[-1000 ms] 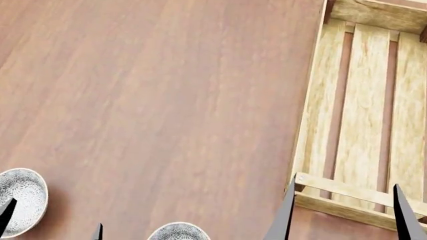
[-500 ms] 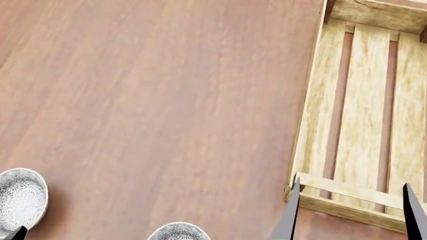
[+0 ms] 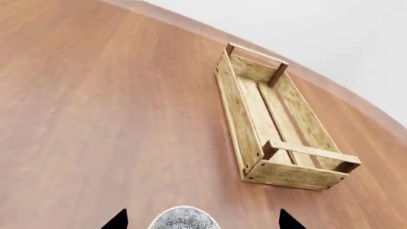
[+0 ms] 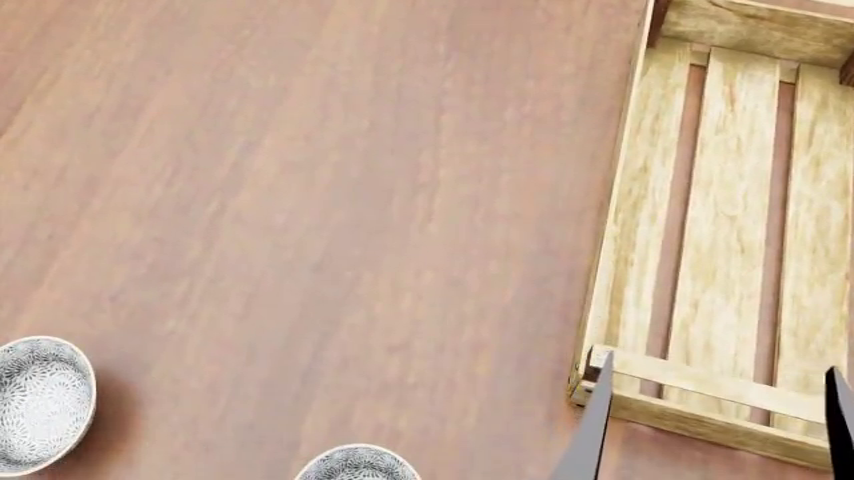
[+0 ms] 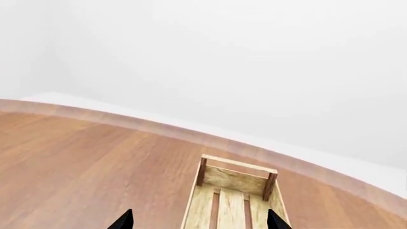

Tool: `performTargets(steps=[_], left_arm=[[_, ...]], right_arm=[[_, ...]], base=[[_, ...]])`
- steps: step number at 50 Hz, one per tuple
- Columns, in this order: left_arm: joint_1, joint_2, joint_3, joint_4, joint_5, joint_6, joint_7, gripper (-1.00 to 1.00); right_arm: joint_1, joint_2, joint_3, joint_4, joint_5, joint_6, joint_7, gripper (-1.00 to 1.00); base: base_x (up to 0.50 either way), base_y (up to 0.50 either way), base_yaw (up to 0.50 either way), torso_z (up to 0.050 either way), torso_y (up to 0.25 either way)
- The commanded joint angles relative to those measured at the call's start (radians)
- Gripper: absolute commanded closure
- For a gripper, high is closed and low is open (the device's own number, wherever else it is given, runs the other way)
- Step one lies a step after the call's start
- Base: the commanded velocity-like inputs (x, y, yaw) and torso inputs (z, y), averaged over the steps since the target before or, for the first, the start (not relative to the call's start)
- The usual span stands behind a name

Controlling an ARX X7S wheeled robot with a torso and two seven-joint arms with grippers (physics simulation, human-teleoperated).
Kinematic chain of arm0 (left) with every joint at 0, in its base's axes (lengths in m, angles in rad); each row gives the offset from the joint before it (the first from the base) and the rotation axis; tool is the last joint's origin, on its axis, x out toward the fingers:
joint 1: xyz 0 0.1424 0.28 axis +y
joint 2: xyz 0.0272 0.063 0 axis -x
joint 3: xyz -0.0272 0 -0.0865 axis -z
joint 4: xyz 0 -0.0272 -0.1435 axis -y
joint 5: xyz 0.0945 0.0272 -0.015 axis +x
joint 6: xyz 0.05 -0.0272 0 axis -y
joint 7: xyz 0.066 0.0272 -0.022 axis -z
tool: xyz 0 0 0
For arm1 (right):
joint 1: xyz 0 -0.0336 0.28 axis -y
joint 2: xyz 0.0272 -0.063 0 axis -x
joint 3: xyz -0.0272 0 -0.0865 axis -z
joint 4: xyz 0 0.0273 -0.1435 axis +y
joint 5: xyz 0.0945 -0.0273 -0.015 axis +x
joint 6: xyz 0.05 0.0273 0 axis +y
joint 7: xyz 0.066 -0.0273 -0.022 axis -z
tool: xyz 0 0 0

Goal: Stack the right bowl on the left bowl and place them in the tray.

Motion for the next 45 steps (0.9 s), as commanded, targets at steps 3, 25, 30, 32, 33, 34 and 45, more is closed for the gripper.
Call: performTargets(steps=[3,25,30,32,33,34,45], left_arm=[[-0.059,0.056,-0.022,-0.074,-0.117,0.012,0.045,-1.00],[-0.099,0.070,-0.042,-0.190,-0.152,0.014,0.050,-1.00],[-0.106,0.067,-0.050,-0.208,-0.151,0.015,0.048,-1.00],[-0.111,0.067,-0.054,-0.212,-0.155,0.011,0.041,-1.00],[-0.112,0.066,-0.054,-0.208,-0.159,0.007,0.037,-1.00],[-0.109,0.065,-0.055,-0.206,-0.163,0.010,0.039,-1.00],[-0.098,0.088,-0.055,-0.316,-0.161,0.051,0.095,-1.00]], right_arm=[[0.119,0.001,-0.108,0.001,-0.011,-0.052,0.009,-1.00],[0.180,0.019,-0.180,0.001,-0.016,-0.079,0.033,-1.00],[0.172,0.017,-0.174,0.001,-0.020,-0.076,0.033,-1.00],[0.179,0.020,-0.178,0.001,-0.017,-0.078,0.033,-1.00],[0.181,0.020,-0.180,0.001,-0.017,-0.080,0.034,-1.00],[0.183,0.021,-0.182,0.001,-0.018,-0.081,0.034,-1.00],[0.185,0.015,-0.183,0.001,-0.016,-0.075,0.034,-1.00]], base=[[0.00,0.00,0.00,0.000,0.000],[0.00,0.00,0.00,0.000,0.000],[0.00,0.00,0.00,0.000,0.000],[0.00,0.00,0.00,0.000,0.000],[0.00,0.00,0.00,0.000,0.000],[0.00,0.00,0.00,0.000,0.000],[0.00,0.00,0.00,0.000,0.000]])
